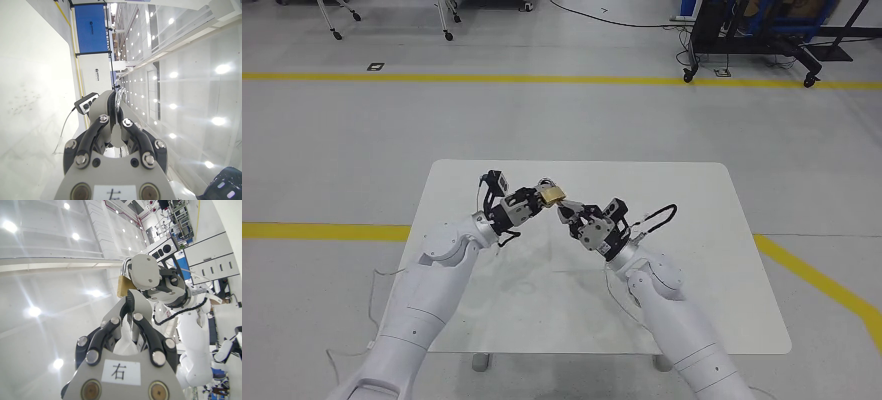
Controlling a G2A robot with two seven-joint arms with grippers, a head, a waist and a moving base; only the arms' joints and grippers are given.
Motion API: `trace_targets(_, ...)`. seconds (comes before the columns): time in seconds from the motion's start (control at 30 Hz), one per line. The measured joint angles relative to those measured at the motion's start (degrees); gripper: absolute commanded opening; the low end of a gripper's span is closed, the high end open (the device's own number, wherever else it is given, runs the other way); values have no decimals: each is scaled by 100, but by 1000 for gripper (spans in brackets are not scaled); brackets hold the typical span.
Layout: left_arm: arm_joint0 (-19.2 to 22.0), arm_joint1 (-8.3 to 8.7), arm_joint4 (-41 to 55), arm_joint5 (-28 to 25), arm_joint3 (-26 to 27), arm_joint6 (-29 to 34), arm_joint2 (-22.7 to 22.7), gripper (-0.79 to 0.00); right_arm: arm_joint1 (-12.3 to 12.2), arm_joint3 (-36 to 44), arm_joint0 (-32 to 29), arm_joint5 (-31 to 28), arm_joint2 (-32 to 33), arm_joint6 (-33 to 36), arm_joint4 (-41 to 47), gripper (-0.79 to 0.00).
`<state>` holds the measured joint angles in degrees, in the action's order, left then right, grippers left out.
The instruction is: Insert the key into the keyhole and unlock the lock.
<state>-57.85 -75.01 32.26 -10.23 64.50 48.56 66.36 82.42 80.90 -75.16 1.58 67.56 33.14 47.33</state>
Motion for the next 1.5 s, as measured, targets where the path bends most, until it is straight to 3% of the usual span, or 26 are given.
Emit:
trace_targets(0.03, 1, -1, 59, 8, -10, 15, 16, -785, -11, 91, -31, -52, -28, -90, -240, -702)
trace_targets(0.17, 13, -4, 186, 57, -44, 53, 43, -785, -47, 364, -140, -272, -57, -443, -950, -665)
trace_targets(0.27, 21, -5, 222, 83, -63, 67, 50, -785, -76, 592, -240, -404, -64, -677, -1454, -557)
trace_targets(0.43, 31, -6, 238, 113, -73, 89, 47, -785, -140, 951, -405, -436, -22, -851, -2194, -296)
trace_targets(0.53, 34, -9, 257, 107, -83, 106, 44, -785, -170, 1114, -500, -410, 24, -908, -2421, -43)
trace_targets(0.57, 37, -10, 254, 111, -88, 106, 40, -785, -178, 1160, -529, -412, 45, -921, -2458, 0)
trace_targets(0.77, 97, -12, -241, 204, -114, -88, -130, -785, -300, 1644, -843, -583, 474, -1027, -3158, 0)
trace_targets(0.93, 112, -46, -1130, 277, -53, -333, -548, -785, -434, 2317, -1303, -569, 1134, -1291, -3991, 0)
trace_targets(1.23, 231, -156, -2910, 403, -127, -880, -1419, -785, -441, 2365, -1336, -559, 1185, -1323, -4046, 0)
trace_targets(1.4, 415, -210, -3178, 857, -381, -771, -1626, -625, -441, 2366, -1336, -559, 1186, -1323, -4046, 0)
trace_targets(1.5, 481, -225, -3274, 933, -455, -832, -1653, -409, -441, 2366, -1336, -559, 1186, -1323, -4046, 0)
